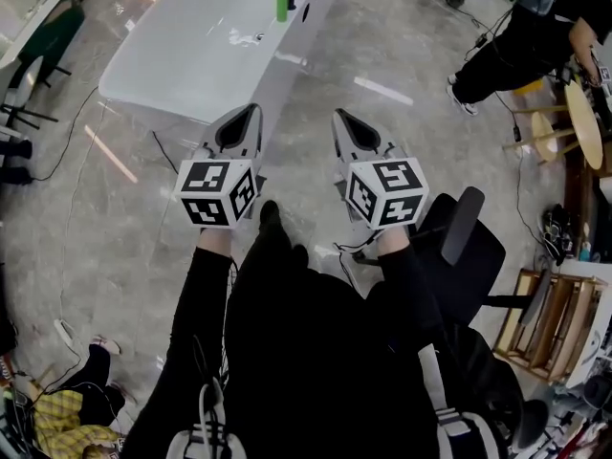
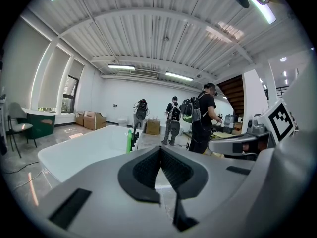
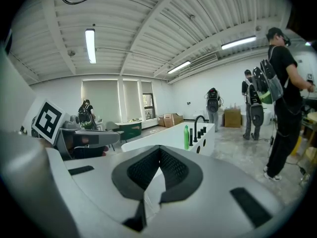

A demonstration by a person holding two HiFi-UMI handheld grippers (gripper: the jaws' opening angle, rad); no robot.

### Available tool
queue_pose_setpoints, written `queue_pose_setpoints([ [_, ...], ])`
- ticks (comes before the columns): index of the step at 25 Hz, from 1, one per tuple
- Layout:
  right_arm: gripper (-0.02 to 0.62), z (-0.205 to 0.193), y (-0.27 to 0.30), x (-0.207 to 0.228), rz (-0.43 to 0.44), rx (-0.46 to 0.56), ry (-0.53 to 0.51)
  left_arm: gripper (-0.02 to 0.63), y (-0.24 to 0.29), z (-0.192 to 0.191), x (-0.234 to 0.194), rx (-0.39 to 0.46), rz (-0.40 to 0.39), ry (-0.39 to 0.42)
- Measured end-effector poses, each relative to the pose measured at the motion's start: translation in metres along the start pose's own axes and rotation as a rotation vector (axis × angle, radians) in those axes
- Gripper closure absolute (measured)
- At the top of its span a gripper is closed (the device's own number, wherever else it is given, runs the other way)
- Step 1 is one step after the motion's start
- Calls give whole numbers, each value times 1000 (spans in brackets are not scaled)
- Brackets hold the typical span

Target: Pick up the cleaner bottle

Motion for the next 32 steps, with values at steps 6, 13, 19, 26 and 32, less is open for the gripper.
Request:
queue_pose_setpoints([
  [6, 594, -3, 21, 16, -2, -11, -1, 598, 29, 3, -13, 4, 6, 0],
  [13, 594, 3, 75, 40, 4, -16, -2, 598, 82, 8, -42, -7, -2, -2],
  [19, 594, 16, 146, 59, 7, -54, 14, 598, 141, 28, -84, -40, -25, -12],
  [26, 594, 22, 216, 80, -2, -107, 28, 597, 199, 33, -127, -93, -32, -23],
  [32, 594, 25, 257, 96, -20, -149, 23, 595, 242, 34, -156, -121, -37, -41],
])
Point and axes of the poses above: the fingertips, and each gripper's own axes: y forward along the fingers, x to its right, z out of its top, the point moved 8 cm from there along -y, backward along the fingers, and after that the axes turned 9 degrees about -y, right-handed, at the moved point
